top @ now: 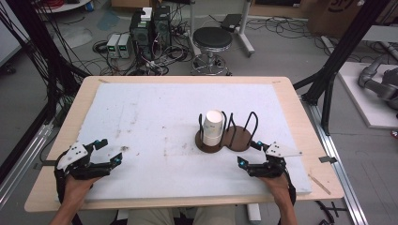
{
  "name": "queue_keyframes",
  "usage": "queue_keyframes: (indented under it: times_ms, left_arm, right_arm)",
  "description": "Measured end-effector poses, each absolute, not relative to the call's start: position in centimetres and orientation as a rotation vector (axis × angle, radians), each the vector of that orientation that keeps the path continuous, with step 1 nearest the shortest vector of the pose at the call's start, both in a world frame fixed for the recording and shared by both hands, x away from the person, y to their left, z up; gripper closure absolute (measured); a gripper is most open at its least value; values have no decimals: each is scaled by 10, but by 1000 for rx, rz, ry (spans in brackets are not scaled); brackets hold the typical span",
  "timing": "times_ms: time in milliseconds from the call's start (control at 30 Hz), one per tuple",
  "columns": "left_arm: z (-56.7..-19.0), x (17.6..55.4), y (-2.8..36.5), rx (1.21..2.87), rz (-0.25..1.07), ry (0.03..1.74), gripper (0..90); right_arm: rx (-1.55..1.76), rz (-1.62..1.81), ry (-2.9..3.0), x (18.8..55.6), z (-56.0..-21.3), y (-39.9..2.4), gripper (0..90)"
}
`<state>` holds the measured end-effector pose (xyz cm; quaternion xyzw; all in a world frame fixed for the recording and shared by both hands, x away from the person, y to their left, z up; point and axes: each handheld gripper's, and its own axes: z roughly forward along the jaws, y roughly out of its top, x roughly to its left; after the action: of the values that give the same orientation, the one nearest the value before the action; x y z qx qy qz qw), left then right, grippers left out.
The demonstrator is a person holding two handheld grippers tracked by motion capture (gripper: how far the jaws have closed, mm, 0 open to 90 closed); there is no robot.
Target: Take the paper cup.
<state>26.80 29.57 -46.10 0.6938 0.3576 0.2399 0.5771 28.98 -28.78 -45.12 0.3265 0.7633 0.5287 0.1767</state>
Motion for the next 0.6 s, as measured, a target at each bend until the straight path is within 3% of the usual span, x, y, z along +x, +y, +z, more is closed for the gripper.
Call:
queue_keyframes:
  times_ms: [600]
  left_arm:
    - [-461,267,293,1639,580,831,154]
  right_arm:
    - [912,1507,2172,290,-451,-288,151]
